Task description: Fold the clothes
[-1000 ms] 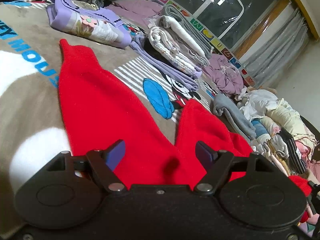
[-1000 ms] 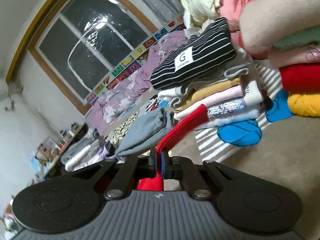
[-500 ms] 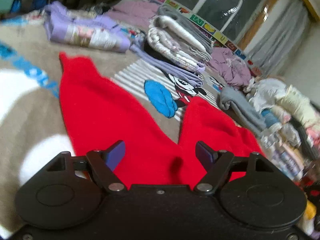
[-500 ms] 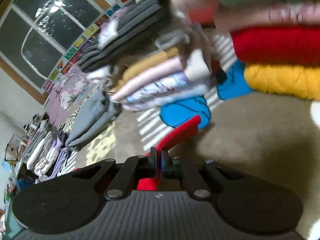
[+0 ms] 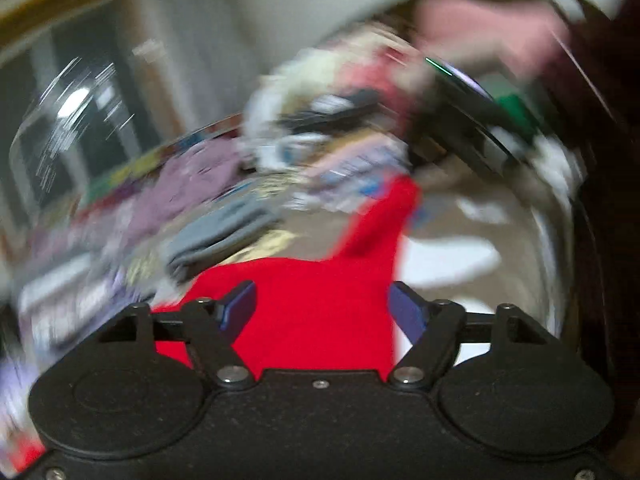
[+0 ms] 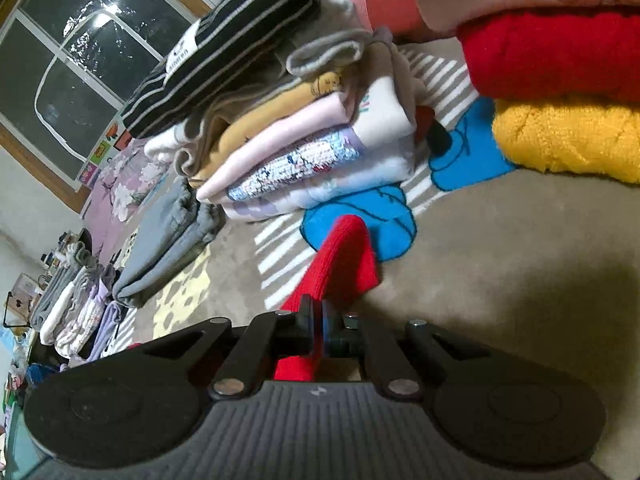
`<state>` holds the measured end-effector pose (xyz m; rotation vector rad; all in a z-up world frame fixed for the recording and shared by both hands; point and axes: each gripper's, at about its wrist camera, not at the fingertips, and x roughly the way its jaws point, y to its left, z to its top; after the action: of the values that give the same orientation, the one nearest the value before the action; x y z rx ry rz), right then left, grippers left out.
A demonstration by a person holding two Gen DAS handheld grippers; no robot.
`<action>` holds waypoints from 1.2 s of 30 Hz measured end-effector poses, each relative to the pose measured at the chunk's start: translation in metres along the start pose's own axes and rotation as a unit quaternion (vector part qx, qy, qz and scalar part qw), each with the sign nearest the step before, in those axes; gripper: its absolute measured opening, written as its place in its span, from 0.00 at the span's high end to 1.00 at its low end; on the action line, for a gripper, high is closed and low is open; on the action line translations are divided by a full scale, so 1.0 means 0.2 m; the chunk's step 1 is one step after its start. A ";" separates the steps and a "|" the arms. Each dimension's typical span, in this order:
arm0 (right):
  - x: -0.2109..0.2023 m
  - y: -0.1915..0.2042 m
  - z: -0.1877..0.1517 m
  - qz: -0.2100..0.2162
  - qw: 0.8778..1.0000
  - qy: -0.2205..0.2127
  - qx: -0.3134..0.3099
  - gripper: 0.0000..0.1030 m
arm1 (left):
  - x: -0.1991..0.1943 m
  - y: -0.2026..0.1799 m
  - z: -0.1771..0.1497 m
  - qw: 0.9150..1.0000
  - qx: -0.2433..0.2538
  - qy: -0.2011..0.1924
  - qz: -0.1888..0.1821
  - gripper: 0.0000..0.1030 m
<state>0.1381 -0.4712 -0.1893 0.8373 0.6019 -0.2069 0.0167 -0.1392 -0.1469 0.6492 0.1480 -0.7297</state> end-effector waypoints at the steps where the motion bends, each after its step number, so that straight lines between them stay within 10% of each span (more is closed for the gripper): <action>1: 0.00 0.00 0.00 0.002 1.000 0.000 0.001 0.94 | 0.03 -0.07 0.00 0.999 0.036 0.006 0.000 0.46; 16: 0.04 0.02 0.06 0.005 1.000 0.020 -0.018 0.94 | 0.25 -0.33 -0.13 0.948 0.297 0.103 0.039 0.56; 19: 0.07 0.02 0.06 -0.004 0.999 0.030 -0.017 0.94 | 0.29 -0.35 -0.16 0.943 0.311 0.110 0.052 0.73; 23: 0.09 0.02 0.06 -0.007 0.999 0.035 -0.018 0.94 | 0.28 -0.29 -0.13 0.959 0.259 0.107 0.038 0.92; 27: 0.09 0.01 0.06 -0.004 0.999 0.038 -0.021 0.94 | 0.21 -0.02 0.01 0.994 0.033 0.099 -0.039 0.95; 31: 0.08 0.04 0.08 -0.004 0.999 0.043 -0.030 0.94 | 0.21 0.21 -0.01 0.980 -0.125 0.113 -0.105 0.95; 36: 0.10 0.07 0.08 -0.035 0.997 0.051 -0.049 0.89 | 0.19 0.08 -0.08 0.981 -0.054 0.140 -0.121 0.68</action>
<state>0.1665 -0.4729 -0.1850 0.7361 0.7321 -0.1976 0.0576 -0.1434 -0.1647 0.6346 0.5297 -0.8547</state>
